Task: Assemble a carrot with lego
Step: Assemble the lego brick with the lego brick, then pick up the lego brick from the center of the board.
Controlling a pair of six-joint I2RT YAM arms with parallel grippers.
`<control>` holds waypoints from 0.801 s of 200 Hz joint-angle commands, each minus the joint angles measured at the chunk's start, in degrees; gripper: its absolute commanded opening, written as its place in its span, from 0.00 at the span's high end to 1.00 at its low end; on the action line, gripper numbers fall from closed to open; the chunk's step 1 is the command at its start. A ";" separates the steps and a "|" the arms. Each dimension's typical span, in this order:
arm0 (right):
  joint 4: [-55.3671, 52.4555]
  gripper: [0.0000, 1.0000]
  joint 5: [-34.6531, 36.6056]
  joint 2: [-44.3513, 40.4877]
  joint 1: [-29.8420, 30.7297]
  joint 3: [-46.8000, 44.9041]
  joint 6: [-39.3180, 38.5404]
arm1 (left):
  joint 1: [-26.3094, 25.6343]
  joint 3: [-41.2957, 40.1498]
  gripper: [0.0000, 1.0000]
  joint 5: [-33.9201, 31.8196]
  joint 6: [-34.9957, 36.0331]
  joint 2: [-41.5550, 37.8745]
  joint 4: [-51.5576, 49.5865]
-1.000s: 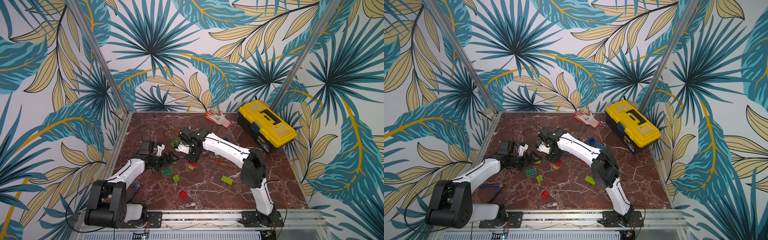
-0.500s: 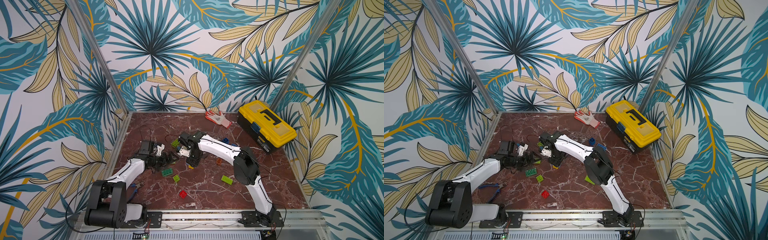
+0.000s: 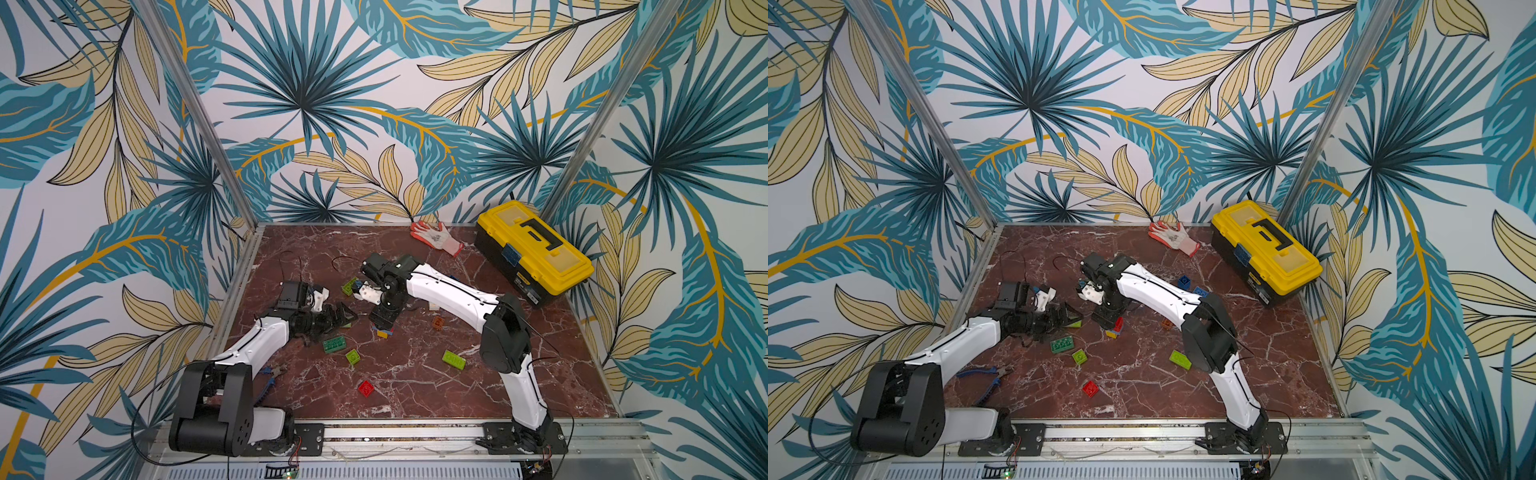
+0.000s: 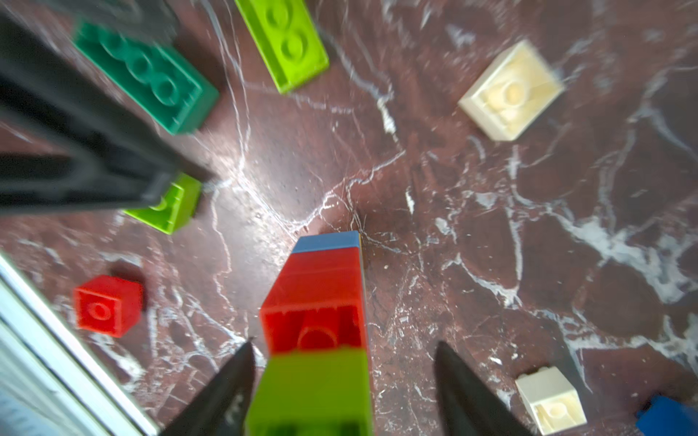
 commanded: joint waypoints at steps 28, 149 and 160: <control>4.30 0.01 -1.19 -16.53 -0.44 -9.50 0.39 | 0.98 0.53 0.01 0.42 0.57 -1.50 0.82; 17.88 0.07 7.96 -52.51 -14.25 -62.53 -5.40 | 1.02 1.02 0.00 1.65 0.39 -2.89 0.92; 17.72 0.11 4.41 -50.65 -15.32 -62.89 -6.56 | 0.93 0.99 0.01 1.95 0.13 -2.81 1.35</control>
